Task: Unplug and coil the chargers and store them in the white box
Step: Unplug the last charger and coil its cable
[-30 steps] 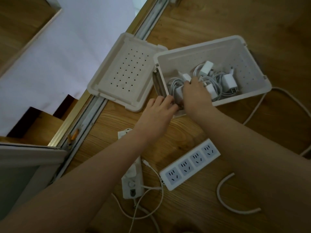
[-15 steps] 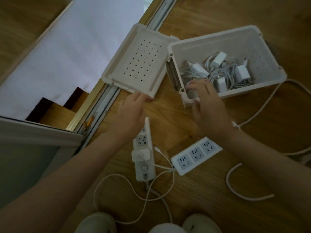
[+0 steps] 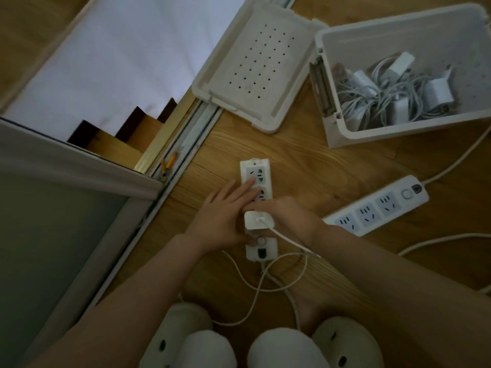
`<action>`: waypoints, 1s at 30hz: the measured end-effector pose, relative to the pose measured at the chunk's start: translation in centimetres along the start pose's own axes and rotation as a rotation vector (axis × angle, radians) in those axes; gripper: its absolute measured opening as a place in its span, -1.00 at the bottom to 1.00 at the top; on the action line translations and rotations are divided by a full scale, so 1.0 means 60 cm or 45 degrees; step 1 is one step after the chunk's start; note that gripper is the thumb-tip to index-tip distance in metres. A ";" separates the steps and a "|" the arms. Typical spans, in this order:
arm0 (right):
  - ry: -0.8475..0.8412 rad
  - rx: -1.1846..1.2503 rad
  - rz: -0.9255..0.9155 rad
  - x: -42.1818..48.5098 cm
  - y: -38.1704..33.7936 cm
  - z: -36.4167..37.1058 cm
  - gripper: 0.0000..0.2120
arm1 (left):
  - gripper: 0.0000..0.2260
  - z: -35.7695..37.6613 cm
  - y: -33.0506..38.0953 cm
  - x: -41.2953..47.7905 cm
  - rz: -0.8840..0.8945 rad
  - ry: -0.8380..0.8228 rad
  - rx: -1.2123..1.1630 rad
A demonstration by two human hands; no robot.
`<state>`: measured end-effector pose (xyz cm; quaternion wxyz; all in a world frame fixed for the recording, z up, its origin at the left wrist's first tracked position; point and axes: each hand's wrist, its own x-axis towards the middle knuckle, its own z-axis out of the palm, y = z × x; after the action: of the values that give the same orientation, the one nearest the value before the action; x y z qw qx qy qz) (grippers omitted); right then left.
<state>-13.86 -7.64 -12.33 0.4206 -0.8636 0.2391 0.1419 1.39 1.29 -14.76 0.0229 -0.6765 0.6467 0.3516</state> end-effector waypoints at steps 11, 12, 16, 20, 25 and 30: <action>0.043 0.009 -0.010 -0.010 -0.018 -0.004 -0.68 | -0.10 0.000 0.020 -0.001 -0.134 0.013 0.144; 0.049 -0.023 -0.019 -0.013 -0.022 -0.010 -0.66 | -0.10 0.001 0.022 -0.001 -0.139 0.020 0.147; 0.028 -0.096 -0.047 -0.031 -0.037 -0.040 -0.54 | -0.07 0.005 0.016 0.001 -0.148 0.007 0.175; 0.254 0.006 -0.067 -0.064 -0.025 -0.068 -0.58 | -0.07 0.001 0.020 0.001 -0.130 0.019 0.173; 0.278 0.025 -0.028 -0.084 -0.020 -0.083 -0.56 | -0.07 -0.013 0.045 -0.002 -0.206 -0.050 0.215; 0.282 -0.111 0.006 -0.106 -0.030 -0.112 -0.46 | -0.62 -0.067 0.087 0.010 -0.384 -0.095 -0.050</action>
<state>-17.98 -10.17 -4.27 0.3532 -0.8910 0.2797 0.0567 -1.52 -2.06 -9.83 0.0865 -0.7527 0.5294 0.3817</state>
